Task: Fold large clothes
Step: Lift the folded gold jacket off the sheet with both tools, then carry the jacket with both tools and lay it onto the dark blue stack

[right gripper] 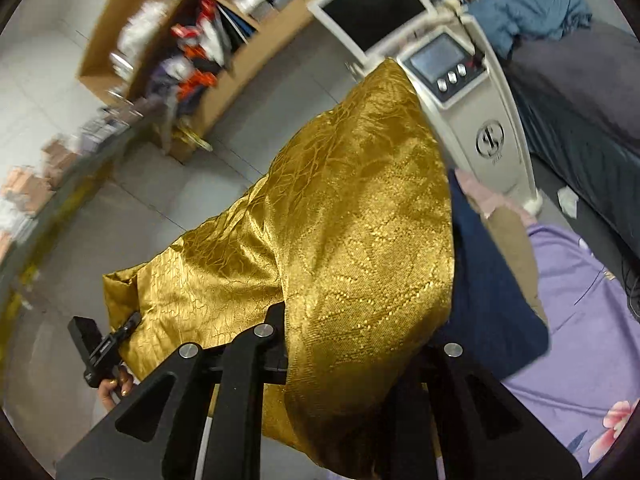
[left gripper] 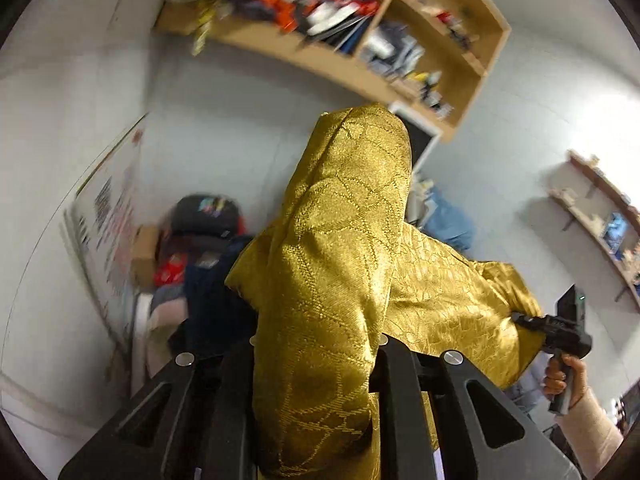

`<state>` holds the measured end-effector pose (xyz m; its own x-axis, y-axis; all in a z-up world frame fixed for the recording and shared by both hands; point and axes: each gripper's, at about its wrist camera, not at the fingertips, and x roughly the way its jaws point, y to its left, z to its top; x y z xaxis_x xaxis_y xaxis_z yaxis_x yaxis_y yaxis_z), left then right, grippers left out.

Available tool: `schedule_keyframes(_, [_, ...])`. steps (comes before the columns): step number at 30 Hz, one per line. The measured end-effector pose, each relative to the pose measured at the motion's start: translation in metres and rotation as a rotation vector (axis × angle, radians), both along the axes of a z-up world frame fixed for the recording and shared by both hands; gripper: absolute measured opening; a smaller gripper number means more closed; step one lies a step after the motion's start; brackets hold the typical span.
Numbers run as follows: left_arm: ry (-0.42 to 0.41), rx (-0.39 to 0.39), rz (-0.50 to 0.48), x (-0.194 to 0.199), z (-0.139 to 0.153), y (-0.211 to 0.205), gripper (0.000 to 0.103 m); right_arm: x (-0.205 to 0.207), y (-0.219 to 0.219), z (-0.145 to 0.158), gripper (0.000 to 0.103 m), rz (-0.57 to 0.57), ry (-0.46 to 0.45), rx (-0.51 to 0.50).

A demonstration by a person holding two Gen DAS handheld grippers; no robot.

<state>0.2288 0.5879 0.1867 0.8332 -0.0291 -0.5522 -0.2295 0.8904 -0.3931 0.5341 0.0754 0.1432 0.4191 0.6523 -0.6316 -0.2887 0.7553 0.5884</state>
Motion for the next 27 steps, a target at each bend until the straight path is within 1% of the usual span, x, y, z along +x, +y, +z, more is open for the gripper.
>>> schedule_keyframes(1, [0.04,-0.011,0.024,0.01,-0.019,0.011,0.019,0.005,0.006,-0.014,0.016,-0.004,0.018,-0.025])
schedule_keyframes(2, [0.059,-0.034,0.05,0.017,-0.036,0.021,0.022,0.018,0.014,-0.029,0.02,-0.02,0.033,-0.058])
schedule_keyframes(3, [0.068,-0.048,0.073,0.021,-0.046,0.029,0.032,0.031,0.017,-0.042,0.029,-0.045,0.062,-0.062])
schedule_keyframes(4, [0.08,-0.059,0.109,0.025,-0.058,0.039,0.043,0.046,0.017,-0.054,0.034,-0.077,0.104,-0.049])
schedule_keyframes(5, [0.088,-0.077,0.124,0.027,-0.067,0.049,0.049,0.054,0.012,-0.063,0.044,-0.106,0.132,-0.044])
schedule_keyframes(6, [0.095,-0.107,0.135,0.03,-0.075,0.059,0.058,0.056,0.008,-0.071,0.054,-0.133,0.146,-0.047])
schedule_keyframes(7, [0.098,-0.14,0.155,0.033,-0.084,0.069,0.066,0.054,0.003,-0.077,0.057,-0.146,0.145,-0.052])
schedule_keyframes(8, [0.102,-0.15,0.161,0.036,-0.092,0.07,0.071,0.056,-0.001,-0.082,0.06,-0.152,0.14,-0.053])
schedule_keyframes(9, [0.114,-0.148,0.164,0.039,-0.099,0.073,0.083,0.059,-0.001,-0.084,0.061,-0.151,0.138,-0.052])
schedule_keyframes(10, [0.137,-0.14,0.172,0.044,-0.108,0.075,0.09,0.059,-0.002,-0.088,0.062,-0.148,0.135,-0.057])
schedule_keyframes(12, [0.144,-0.169,0.173,0.046,-0.122,0.079,0.093,0.063,0.001,-0.093,0.068,-0.148,0.131,-0.079])
schedule_keyframes(13, [0.148,-0.187,0.176,0.048,-0.127,0.079,0.098,0.061,0.003,-0.093,0.069,-0.151,0.128,-0.094])
schedule_keyframes(15, [0.156,-0.198,0.192,0.051,-0.129,0.08,0.097,0.061,0.004,-0.093,0.071,-0.168,0.113,-0.119])
schedule_keyframes(16, [0.16,-0.185,0.203,0.051,-0.122,0.081,0.097,0.062,0.005,-0.09,0.071,-0.18,0.101,-0.127])
schedule_keyframes(18, [0.167,-0.136,0.225,0.042,-0.099,0.068,0.097,0.059,0.007,-0.079,0.073,-0.216,0.065,-0.15])
schedule_keyframes(20, [0.177,-0.053,0.256,0.032,-0.064,0.052,0.096,0.055,0.007,-0.063,0.075,-0.256,0.038,-0.179])
schedule_keyframes(21, [0.178,-0.013,0.27,0.027,-0.049,0.046,0.096,0.053,0.006,-0.05,0.079,-0.274,0.023,-0.181])
schedule_keyframes(22, [0.17,0.039,0.28,0.019,-0.032,0.04,0.096,0.051,0.005,-0.042,0.082,-0.278,0.014,-0.175])
schedule_keyframes(23, [0.156,0.07,0.283,0.013,-0.018,0.033,0.096,0.047,0.005,-0.03,0.085,-0.279,0.0,-0.173])
schedule_keyframes(24, [0.13,0.108,0.287,0.004,-0.001,0.024,0.096,0.042,0.006,-0.017,0.086,-0.28,-0.011,-0.194])
schedule_keyframes(25, [0.117,0.129,0.295,-0.003,0.01,0.017,0.096,0.038,0.008,-0.007,0.087,-0.277,-0.021,-0.21])
schedule_keyframes(27, [0.102,0.18,0.314,-0.016,0.032,-0.001,0.096,0.021,0.013,0.02,0.088,-0.252,-0.068,-0.241])
